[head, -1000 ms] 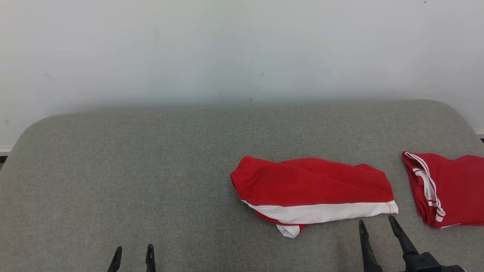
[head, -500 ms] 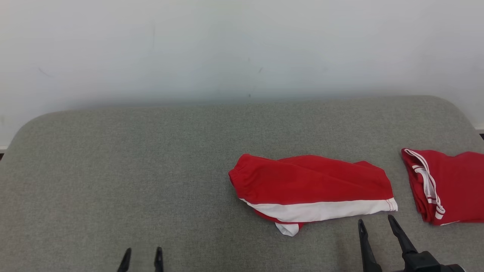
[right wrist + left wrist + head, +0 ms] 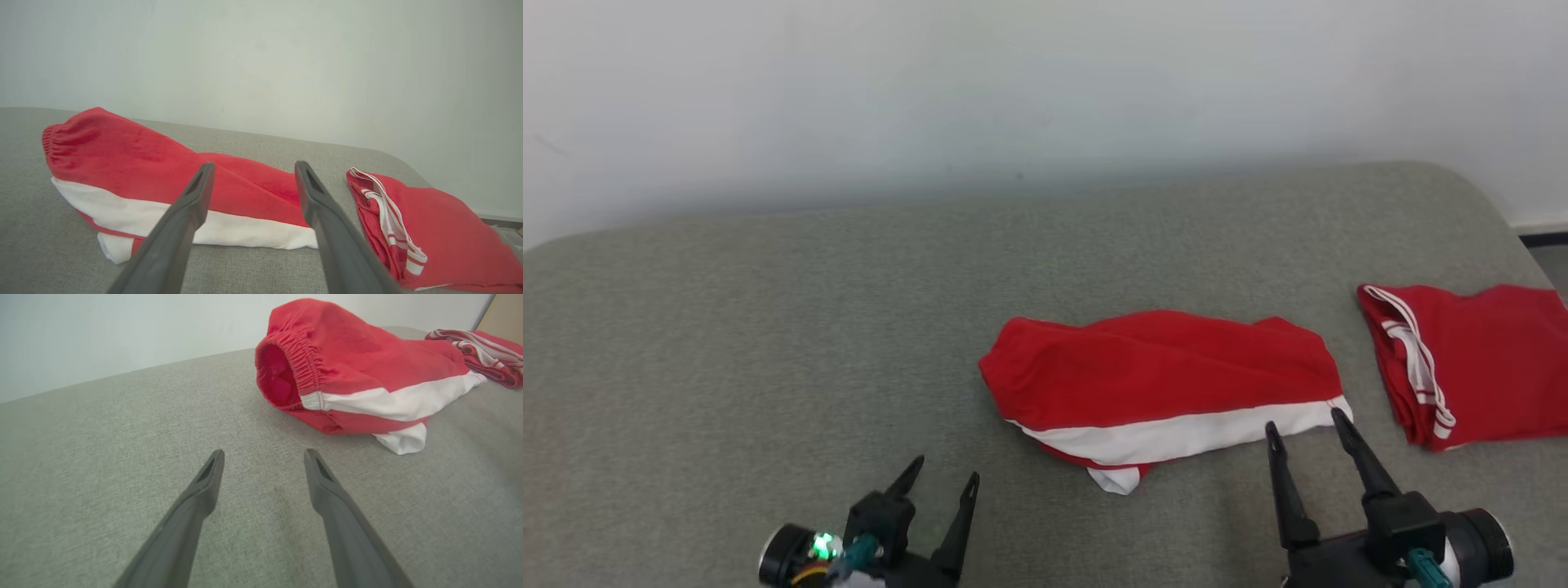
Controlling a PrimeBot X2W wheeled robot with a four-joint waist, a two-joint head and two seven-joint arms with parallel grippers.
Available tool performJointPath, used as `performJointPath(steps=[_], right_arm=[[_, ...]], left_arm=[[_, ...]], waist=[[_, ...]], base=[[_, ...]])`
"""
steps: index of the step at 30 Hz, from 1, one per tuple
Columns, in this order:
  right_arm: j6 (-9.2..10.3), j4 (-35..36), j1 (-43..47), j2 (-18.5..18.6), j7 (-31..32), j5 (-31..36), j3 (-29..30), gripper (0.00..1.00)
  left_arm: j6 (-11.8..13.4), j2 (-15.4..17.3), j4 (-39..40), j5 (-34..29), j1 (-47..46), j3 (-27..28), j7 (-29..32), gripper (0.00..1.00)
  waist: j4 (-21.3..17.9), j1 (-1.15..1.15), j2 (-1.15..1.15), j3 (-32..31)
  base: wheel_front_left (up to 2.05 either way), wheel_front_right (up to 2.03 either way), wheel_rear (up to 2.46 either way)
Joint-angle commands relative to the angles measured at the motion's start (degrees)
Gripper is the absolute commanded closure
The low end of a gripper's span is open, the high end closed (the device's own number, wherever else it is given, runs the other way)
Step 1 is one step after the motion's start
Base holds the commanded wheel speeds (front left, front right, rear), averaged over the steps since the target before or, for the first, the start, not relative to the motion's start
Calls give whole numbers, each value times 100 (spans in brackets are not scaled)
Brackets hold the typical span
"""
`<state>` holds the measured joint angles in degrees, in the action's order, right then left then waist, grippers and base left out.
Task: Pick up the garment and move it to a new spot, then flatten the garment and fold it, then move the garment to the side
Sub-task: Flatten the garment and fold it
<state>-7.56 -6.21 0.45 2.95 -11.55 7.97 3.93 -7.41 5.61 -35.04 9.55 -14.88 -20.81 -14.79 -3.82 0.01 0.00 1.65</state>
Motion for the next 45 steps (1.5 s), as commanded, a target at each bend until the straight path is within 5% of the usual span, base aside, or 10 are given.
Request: performJointPath(steps=[1,11,32,34,38,39,45], right_arm=[[18,-10,-90,-13,1,-49,-54,0],[18,-116,-292,-16,-123,-103,-81,0],[18,-168,-391,-17,-181,-35,-134,0],[18,-159,-395,-16,-178,-37,-133,0],[18,-151,-390,-16,-154,-12,-114,0],[18,-155,-381,-16,-141,8,-113,0],[18,-284,-516,251,50,61,-254,0]], left_arm=[[-3,35,-299,158,-353,-145,-24,0],[-6,147,-1001,654,-1164,-682,-42,0],[-7,510,-44,2034,-1411,-1865,-40,0],[-7,512,-64,2100,-1466,-1975,-40,51],[-7,543,-51,2228,-1484,-2101,-40,77],[-7,578,-75,2241,-1471,-2144,-40,100],[-6,689,-196,2418,-1457,-2412,-40,100]], waist=[[-342,-1,0,299],[-800,-1,0,630],[-808,-1,0,664],[-794,-1,0,662],[-756,-1,0,651],[-741,-1,0,643],[-650,-1,0,599]], base=[[0,0,0],[0,0,0],[0,0,0],[0,0,0],[0,0,0],[0,0,0],[0,0,0]])
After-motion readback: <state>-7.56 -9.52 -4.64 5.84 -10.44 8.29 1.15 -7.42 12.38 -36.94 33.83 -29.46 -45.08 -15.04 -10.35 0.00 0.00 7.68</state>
